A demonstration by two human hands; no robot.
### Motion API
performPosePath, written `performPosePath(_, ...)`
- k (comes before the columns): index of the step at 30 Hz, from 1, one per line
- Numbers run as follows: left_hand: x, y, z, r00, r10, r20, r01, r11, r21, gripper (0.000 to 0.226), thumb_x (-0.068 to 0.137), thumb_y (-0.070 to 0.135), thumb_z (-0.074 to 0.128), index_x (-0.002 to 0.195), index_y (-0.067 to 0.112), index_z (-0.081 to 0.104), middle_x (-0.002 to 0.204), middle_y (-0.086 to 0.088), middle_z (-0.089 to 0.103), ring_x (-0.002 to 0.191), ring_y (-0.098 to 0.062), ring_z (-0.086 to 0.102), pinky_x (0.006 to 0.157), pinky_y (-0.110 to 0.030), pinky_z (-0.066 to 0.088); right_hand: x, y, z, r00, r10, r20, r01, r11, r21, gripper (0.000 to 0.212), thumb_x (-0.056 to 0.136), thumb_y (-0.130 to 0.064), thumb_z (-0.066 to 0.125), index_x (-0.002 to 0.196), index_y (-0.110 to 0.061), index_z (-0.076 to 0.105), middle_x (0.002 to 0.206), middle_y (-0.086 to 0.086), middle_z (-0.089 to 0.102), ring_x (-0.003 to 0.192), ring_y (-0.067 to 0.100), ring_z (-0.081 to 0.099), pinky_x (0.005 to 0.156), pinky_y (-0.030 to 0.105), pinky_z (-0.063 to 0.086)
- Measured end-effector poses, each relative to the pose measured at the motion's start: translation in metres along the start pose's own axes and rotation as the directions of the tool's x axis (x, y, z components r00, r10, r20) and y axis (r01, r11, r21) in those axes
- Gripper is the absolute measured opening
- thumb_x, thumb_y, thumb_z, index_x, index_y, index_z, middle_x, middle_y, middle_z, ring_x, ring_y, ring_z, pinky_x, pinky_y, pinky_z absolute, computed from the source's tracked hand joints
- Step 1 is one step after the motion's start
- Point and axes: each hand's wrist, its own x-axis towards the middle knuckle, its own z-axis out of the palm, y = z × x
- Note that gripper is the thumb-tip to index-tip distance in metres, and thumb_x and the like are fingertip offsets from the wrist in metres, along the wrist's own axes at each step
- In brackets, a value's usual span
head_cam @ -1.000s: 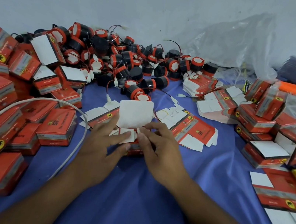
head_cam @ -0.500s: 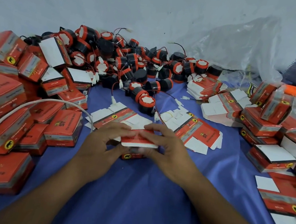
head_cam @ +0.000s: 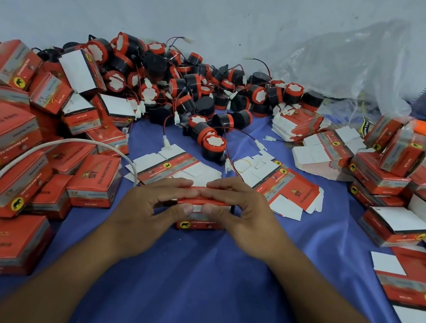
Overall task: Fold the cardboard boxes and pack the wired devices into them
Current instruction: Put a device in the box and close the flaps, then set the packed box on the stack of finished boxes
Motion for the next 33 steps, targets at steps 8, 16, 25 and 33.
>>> performPosePath(8, -0.001, 0.000, 0.000, 0.996, 0.082, 0.032, -0.085, 0.988, 0.127, 0.044, 0.088, 0.036, 0.055, 0.129, 0.022, 0.062, 0.143, 0.016, 0.046, 0.131, 0.016, 0.035, 0.107, -0.004, 0.027, -0.005, -0.005, 0.003, 0.992, -0.115, 0.050, 0.124, 0.962, -0.243, 0.033, 0.101, -0.025, 0.060, 0.132, -0.017, 0.066, 0.146, 0.003, 0.056, 0.136, 0.009, 0.047, 0.113, 0.028, 0.039)
performPosePath(16, -0.002, -0.006, -0.015, 0.934, 0.206, 0.291, -0.317, 0.856, 0.410, 0.051, 0.098, 0.037, 0.053, 0.146, 0.023, 0.046, 0.158, 0.006, 0.030, 0.147, -0.012, 0.025, 0.120, -0.029, 0.021, -0.011, 0.001, -0.006, 0.962, -0.163, 0.221, 0.253, 0.837, -0.485, 0.053, 0.103, -0.048, 0.046, 0.148, -0.022, 0.048, 0.161, 0.006, 0.034, 0.145, 0.015, 0.032, 0.117, 0.023, 0.023)
performPosePath(25, -0.003, -0.004, -0.002, 0.996, 0.019, -0.088, -0.017, 1.000, 0.021, 0.038, 0.096, 0.011, 0.060, 0.120, 0.040, 0.061, 0.129, 0.019, 0.059, 0.118, 0.015, 0.050, 0.099, -0.009, 0.039, -0.010, -0.004, -0.006, 0.990, -0.057, 0.133, 0.095, 0.950, -0.298, 0.066, 0.091, -0.039, 0.073, 0.149, -0.023, 0.044, 0.148, -0.006, 0.049, 0.132, 0.007, 0.047, 0.109, 0.022, 0.038)
performPosePath(33, -0.004, -0.002, 0.000, 0.999, -0.046, -0.004, 0.046, 0.999, -0.007, 0.051, 0.073, 0.045, 0.076, 0.119, 0.040, 0.056, 0.113, 0.033, 0.062, 0.106, 0.015, 0.055, 0.082, 0.001, 0.038, -0.019, -0.014, -0.010, 0.992, 0.094, 0.079, -0.095, 0.995, 0.012, 0.042, 0.088, -0.032, 0.077, 0.124, -0.030, 0.057, 0.111, -0.016, 0.068, 0.102, 0.006, 0.066, 0.090, 0.025, 0.053)
